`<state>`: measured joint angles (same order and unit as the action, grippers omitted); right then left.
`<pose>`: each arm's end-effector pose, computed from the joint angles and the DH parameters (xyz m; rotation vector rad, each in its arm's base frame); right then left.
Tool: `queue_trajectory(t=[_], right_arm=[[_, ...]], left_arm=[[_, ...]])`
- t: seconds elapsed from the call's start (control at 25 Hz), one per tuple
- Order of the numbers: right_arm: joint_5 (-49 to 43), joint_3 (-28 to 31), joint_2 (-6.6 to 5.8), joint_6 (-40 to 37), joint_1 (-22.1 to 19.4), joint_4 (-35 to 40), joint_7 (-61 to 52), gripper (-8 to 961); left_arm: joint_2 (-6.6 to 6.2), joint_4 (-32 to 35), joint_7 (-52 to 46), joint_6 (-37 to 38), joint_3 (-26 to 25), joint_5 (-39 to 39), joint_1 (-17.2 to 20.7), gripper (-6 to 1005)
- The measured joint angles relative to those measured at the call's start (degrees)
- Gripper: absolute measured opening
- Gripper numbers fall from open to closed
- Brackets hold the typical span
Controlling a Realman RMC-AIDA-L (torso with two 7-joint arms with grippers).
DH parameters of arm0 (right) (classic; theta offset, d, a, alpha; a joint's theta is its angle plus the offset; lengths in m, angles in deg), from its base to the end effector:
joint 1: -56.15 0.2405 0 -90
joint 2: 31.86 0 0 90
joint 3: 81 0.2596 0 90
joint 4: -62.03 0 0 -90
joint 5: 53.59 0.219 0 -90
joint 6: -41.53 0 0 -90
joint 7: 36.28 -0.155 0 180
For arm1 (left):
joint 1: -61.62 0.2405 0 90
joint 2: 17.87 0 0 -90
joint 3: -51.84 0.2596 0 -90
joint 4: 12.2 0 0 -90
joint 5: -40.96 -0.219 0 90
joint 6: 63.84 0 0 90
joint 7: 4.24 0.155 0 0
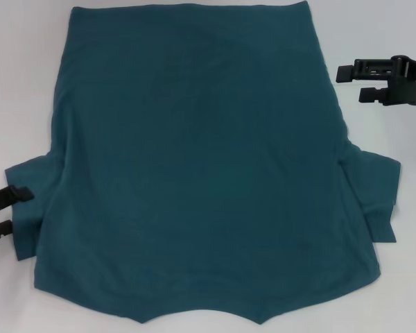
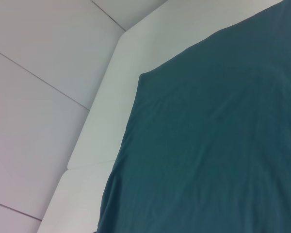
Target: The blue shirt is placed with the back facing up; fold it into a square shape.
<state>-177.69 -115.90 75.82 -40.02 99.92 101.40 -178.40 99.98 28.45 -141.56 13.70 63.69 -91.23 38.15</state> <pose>0.2380 0.4410 0.0870 -2.1929 1.6819 0.6590 -0.3955 0.3109 0.0540 -1.5301 -2.0349 -0.8155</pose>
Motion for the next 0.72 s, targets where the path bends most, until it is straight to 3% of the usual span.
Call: queue_trajectory(t=[0.72], right_arm=[[0.0, 0.0, -0.11, -0.2, -0.1, 0.0, 0.0, 945]], left_arm=[[-0.27, -1.9, 0.0, -4.4, 2.9, -0.2, -1.6, 835]])
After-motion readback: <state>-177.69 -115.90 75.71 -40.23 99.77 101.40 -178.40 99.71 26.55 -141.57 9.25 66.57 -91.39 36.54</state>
